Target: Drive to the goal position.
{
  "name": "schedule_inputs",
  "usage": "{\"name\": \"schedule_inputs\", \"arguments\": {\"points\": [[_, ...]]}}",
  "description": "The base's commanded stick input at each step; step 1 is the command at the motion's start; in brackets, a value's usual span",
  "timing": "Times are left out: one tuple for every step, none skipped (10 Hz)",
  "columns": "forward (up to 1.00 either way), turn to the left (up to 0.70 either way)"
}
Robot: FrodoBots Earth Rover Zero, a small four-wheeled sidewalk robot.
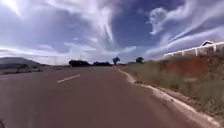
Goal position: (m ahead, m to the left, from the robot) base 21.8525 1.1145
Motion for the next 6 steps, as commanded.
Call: {"name": "schedule_inputs", "arguments": {"points": [[1.00,-0.39],[1.00,-0.33],[1.00,-0.26],[1.00,0.00],[1.00,0.00],[1.00,0.00]]}}
